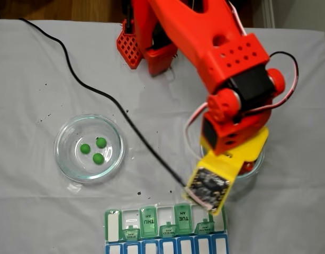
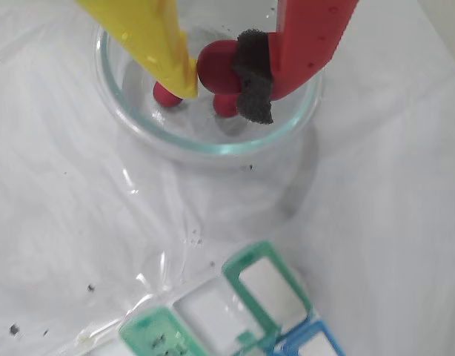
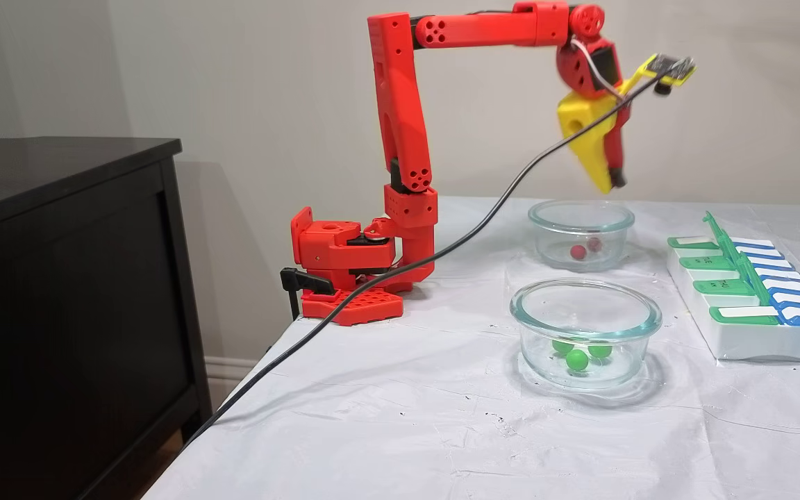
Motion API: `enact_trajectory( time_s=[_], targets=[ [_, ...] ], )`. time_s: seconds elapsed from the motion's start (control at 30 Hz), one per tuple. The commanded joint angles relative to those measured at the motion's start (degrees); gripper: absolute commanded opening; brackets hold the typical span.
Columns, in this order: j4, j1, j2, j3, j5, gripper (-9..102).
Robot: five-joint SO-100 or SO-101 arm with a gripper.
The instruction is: Sort medicines into box.
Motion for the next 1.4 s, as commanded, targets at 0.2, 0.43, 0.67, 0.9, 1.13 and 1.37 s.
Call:
enact_trajectory(
  time_s=[0.2,0.43,0.67,0.9,1.13,1.37],
  targets=[
    [2.5,11.6,2.1,-4.5,14.4,0],
    [-8.2,11.9,-2.4,3.4,20.8,0],
    [-12.7,12.0,-8.7,0.6,22.9,0],
    [-17.1,12.3,-10.9,-1.0,24.0,0],
    [-20.5,12.4,-12.3,-1.7,24.4,0],
    [-26.1,11.4,-11.2,1.2,25.3,0]
  ],
)
